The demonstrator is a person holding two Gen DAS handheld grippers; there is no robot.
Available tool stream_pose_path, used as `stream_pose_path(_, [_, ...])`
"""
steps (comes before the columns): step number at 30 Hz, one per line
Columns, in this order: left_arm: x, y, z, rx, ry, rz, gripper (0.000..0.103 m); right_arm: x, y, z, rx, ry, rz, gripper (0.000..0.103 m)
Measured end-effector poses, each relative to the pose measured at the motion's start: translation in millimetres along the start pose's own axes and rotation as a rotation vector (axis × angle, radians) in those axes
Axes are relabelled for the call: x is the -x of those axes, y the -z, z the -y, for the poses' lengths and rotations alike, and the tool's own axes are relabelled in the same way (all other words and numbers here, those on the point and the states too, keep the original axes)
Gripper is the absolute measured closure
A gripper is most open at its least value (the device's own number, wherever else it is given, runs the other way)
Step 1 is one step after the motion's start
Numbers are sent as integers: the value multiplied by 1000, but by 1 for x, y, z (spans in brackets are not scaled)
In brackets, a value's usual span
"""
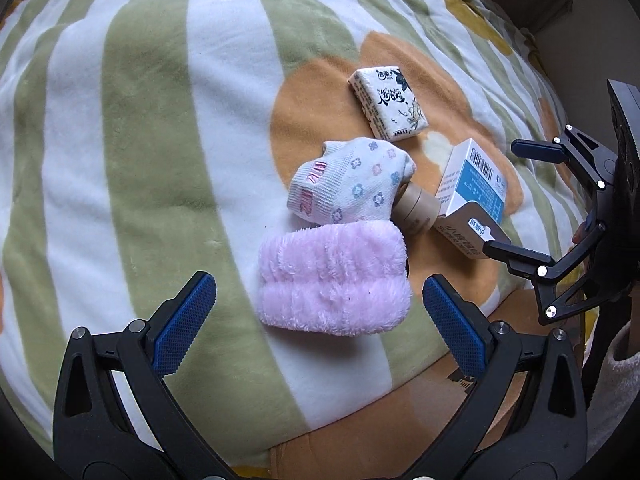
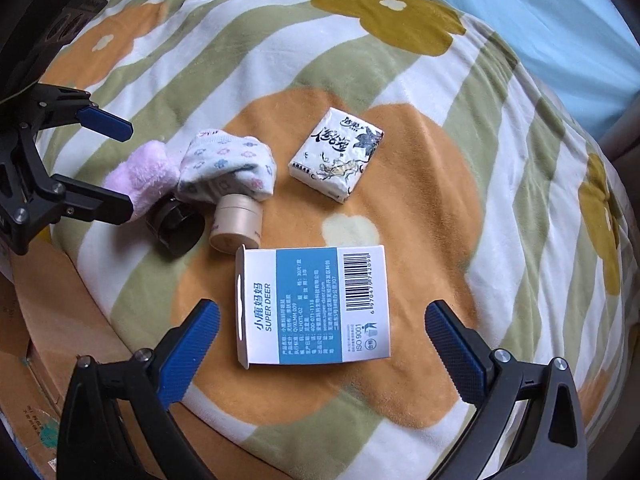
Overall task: Organize objects
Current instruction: 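Grasp the pink towel roll with left tool while right tool grasps the SUPER DEER box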
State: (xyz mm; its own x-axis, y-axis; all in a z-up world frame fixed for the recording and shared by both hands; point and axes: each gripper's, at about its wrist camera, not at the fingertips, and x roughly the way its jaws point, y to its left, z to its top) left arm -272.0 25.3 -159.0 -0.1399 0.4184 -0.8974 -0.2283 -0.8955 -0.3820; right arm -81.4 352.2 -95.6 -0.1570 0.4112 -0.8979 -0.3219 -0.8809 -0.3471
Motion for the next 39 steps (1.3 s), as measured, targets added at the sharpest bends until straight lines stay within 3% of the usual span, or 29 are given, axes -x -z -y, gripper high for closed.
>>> stream_pose_path(7, [-11,-7,-3,27,54,-35,2,-18,2,-4,31,12,-38,1])
stream_pose_path(11, [-21,-8,-4,45,65,-60,18,-25,5,3,11,-4,-38,1])
stream_pose_path(15, [-21,-9,-4,56,81,-49,19,-34,8,4,9,-14,-54,1])
stream_pose_path(17, [-22,-10,-3,56,77,-47,29,-39,12,2,20,-20,-66,7])
stream_pose_path(18, [-24,-10,-2,54,75,-48,32,-41,13,2,21,-27,-68,13])
stream_pose_path(21, [-23,-10,0,44,72,-32,40,-40,18,1,20,-36,-40,18])
stream_pose_path(23, [-19,-10,-1,46,70,-18,52,-37,19,2,18,-34,-32,19])
stream_pose_path(27, [-12,-9,-4,50,57,-7,65,-34,20,4,8,-12,-24,19])
stream_pose_path(33, [7,-4,-9,58,41,35,68,-15,21,9,-16,29,9,19])
stream_pose_path(39, [52,3,0,30,37,119,69,42,21,10,-62,49,88,19])
